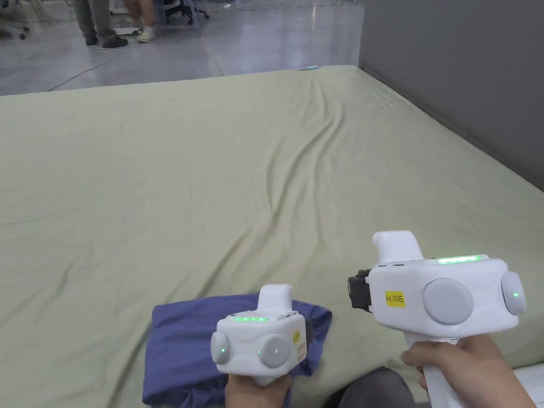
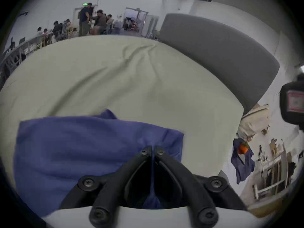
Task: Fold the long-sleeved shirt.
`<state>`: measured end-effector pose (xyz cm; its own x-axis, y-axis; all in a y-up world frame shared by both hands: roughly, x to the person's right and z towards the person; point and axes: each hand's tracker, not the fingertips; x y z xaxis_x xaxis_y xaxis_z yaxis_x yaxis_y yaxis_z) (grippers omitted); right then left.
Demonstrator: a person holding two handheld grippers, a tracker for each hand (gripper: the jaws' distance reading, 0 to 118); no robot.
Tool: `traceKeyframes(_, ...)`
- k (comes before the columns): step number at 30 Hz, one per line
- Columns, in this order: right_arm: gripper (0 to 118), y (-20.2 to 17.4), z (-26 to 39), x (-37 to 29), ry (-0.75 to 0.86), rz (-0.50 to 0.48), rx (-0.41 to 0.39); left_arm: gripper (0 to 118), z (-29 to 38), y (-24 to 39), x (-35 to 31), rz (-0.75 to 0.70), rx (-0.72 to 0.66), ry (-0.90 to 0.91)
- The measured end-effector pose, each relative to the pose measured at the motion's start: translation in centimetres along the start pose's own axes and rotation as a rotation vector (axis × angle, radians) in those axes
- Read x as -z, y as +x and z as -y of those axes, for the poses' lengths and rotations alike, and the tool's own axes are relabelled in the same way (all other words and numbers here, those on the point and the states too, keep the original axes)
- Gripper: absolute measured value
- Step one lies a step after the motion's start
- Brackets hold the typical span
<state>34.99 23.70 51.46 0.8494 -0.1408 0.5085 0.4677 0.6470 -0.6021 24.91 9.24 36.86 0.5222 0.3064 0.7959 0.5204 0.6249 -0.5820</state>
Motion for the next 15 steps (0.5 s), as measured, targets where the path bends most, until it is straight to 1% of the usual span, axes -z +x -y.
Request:
traceKeyframes(2, 0, 0.2, 0.1, -0.1, -0.008, 0.016, -0.001, 0, -0.6, 0.4, 0.0, 0.054, -0.015, -0.022)
traceKeyframes(4, 0, 0.2, 0.1, 0.1, -0.009, 0.02, 0.004, 0, -1.4, 0.5, -1.5, 0.039, 0.001, -0.03)
traceKeyframes(5, 0, 0.1, 0.0, 0.2, -0.009, 0.017, 0.007, 0, -1.6, 0.2, -2.8, 0.049, 0.01, 0.008)
traceKeyframes(7, 0, -0.5, -0.4, 0.8, -0.01, -0.008, 0.011, 0, -2.2, -1.6, -6.2, 0.079, -0.033, 0.089)
traceKeyframes(9, 0, -1.7, -0.7, 1.7, -0.014, -0.062, 0.007, 0, -2.4, -4.7, -9.6, 0.099, -0.123, 0.149)
traceKeyframes(10, 0, -2.4, -0.9, 2.5, -0.014, -0.117, 0.005, 0, -2.3, -6.4, -11.3, 0.101, -0.167, 0.173)
traceKeyframes(13, 0, -4.6, -1.4, 5.9, -0.054, -0.27, 0.017, 0, -1.4, -11.3, -15.1, 0.033, -0.285, 0.225)
traceKeyframes(14, 0, -5.2, -1.5, 7.7, -0.093, -0.299, 0.026, 0, -0.9, -13.0, -16.3, 0.021, -0.33, 0.234)
traceKeyframes(15, 0, -5.7, -1.5, 9.0, -0.121, -0.298, 0.039, 0, -0.4, -14.3, -17.2, 0.027, -0.378, 0.246)
